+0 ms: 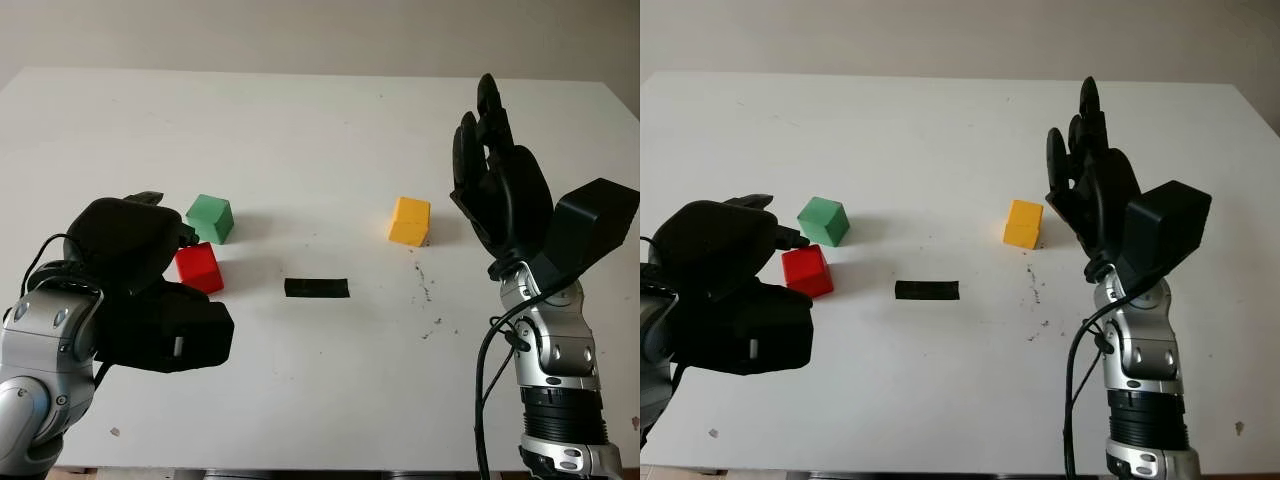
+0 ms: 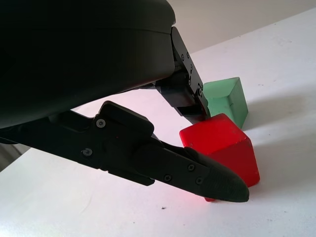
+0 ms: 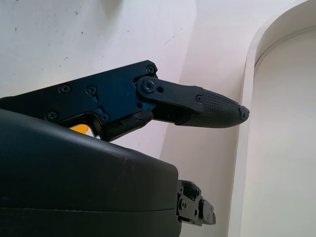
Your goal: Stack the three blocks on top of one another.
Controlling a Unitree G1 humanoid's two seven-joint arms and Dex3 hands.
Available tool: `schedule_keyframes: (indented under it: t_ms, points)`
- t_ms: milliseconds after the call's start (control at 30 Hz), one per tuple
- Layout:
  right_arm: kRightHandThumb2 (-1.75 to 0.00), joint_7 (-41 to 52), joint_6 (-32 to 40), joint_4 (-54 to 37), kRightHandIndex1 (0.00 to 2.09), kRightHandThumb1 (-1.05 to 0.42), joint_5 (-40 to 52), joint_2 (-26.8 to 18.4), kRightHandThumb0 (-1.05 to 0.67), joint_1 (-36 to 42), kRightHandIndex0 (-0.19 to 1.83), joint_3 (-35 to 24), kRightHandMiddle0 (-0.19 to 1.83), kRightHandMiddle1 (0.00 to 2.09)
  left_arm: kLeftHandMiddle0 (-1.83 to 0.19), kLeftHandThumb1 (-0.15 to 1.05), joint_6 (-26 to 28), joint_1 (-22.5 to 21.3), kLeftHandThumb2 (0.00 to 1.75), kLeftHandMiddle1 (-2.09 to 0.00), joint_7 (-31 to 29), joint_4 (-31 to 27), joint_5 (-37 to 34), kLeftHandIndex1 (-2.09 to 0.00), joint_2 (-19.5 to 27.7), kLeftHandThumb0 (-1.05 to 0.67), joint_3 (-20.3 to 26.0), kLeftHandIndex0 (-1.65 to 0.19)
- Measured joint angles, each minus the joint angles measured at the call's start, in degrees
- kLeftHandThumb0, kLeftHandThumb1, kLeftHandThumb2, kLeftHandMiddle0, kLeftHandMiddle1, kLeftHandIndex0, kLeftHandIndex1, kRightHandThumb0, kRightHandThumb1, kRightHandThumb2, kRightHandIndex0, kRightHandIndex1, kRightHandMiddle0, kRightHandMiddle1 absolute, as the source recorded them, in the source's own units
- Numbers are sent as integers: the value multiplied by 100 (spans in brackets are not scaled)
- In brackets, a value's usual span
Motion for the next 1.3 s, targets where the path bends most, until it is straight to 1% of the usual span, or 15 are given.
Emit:
schedule_keyframes:
  t_ms: [100, 300, 333, 367, 400, 433, 467, 533, 600, 633, 833, 967, 1067, 1167, 1300]
  points:
    - [-62, 2, 0, 0, 0, -105, 15, 0, -69, 0, -19, 0, -19, 0, -25, 104, -50, -2, 5, -6, 63, 39, -5, -13, -2, -82, 4, -79]
    - [-62, -6, 0, 0, 0, -105, 13, 0, -70, 0, -19, -1, -19, 0, -31, 105, -209, 19, 6, -7, 361, 126, -98, -18, -26, -62, 28, -84]
    - [-62, -6, 0, 0, 0, -105, 13, 0, -69, 0, -19, -1, -19, 0, -32, 105, -254, 38, 6, -6, 443, 135, -151, -37, -30, -58, 45, -76]
    - [-62, -7, 0, 0, 0, -105, 13, 0, -69, 0, -19, -1, -19, 0, -33, 105, -294, 58, 8, -6, 518, 140, -205, -78, -37, -54, 60, -56]
    - [-62, -6, 0, -1, 0, -105, 14, 0, -69, 0, -19, -1, -19, 0, -34, 105, -338, 76, 10, -6, 567, 145, -252, -96, -40, -52, 75, -46]
    - [-61, -5, 1, -1, 0, -105, 15, 0, -69, 0, -19, -2, -19, 0, -35, 105, -388, 103, 12, -6, 614, 150, -299, -108, -40, -49, 91, -38]
    - [-61, -5, 0, -1, 0, -105, 17, 0, -69, 0, -19, -2, -19, 0, -36, 105, -434, 124, 12, -6, 657, 161, -362, -111, -40, -45, 113, -35]
    - [-61, -5, 1, -1, 0, -105, 19, 0, -69, 0, -19, -2, -19, 0, -37, 105, -525, 147, 10, -6, 773, 196, -481, -113, -39, -40, 151, -32]
    - [-60, -7, 1, -2, 0, -105, 23, 0, -69, 0, -19, -3, -19, 0, -38, 105, -605, 164, 8, -6, 890, 227, -564, -110, -39, -37, 172, -35]
    - [-60, -7, 1, -2, 0, -105, 23, 0, -69, 0, -19, -3, -19, 0, -38, 105, -638, 168, 8, -6, 939, 258, -601, -106, -39, -37, 184, -37]
    - [-62, -14, 0, -2, 0, -105, 13, 0, -68, 0, -19, -2, -19, 0, -40, 103, -694, 175, 5, -6, 1013, 305, -649, -98, -39, -39, 207, -45]
    - [-61, -17, 2, -22, 0, -105, 13, 0, -69, 1, -19, -1, -19, 0, -40, 101, -759, 175, 5, -5, 1008, 303, -649, -98, -15, -39, 213, -48]
    - [-61, -26, 13, -45, 0, -105, 12, 0, -69, 2, -19, -1, -19, 0, -38, 101, -817, 174, 5, -5, 922, 283, -733, -100, 14, -38, 247, -48]
    - [-61, -9, 13, -52, 0, -105, 14, -1, -69, 10, -19, -1, -19, 0, -35, 103, -904, 174, 6, -4, 700, 142, -923, -103, 88, -40, 292, -44]
    - [-61, -16, 13, -53, 0, -105, 5, 0, -70, 14, -19, 1, -19, 0, -35, 100, -1090, 113, 5, -5, 420, -307, -1552, -96, 171, -37, 540, -48]
